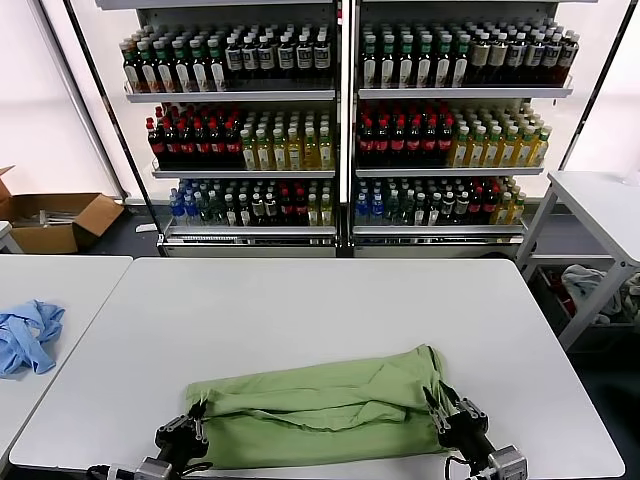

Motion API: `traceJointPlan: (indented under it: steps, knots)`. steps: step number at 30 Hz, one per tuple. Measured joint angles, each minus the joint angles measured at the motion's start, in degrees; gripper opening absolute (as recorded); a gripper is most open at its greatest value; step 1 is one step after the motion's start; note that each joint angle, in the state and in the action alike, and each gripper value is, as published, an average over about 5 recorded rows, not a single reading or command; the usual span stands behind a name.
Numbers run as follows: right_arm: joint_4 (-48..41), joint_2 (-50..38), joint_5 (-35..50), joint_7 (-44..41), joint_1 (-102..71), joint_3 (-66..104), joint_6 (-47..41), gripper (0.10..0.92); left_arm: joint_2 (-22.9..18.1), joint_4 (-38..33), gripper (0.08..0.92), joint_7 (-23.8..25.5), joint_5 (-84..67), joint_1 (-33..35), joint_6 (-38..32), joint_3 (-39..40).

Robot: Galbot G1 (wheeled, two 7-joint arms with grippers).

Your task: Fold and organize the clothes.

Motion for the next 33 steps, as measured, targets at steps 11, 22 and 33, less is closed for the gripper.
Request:
traceJointPlan:
  steps: [11,22,33]
  knots:
    - [1.42,0.65,2.28,15.38,3.16,0.04,-8.0,0.784,3.1,-2.26,0.429,-1.35,-1.3,1.73,3.51,-2.29]
    - [5.3,0.4,2.9,11.37,2.25,8.4,-2.22,0.823,5.95,-9.58,0.747,-4.39,-7.5,6.15,5.62,-8.17]
    - [3.9,1.49,3.27,0.58,-4.19,13.1,14.76,0.823,-1.92,-12.88,0.823,-5.36,-8.94,5.67,0.82,-6.3]
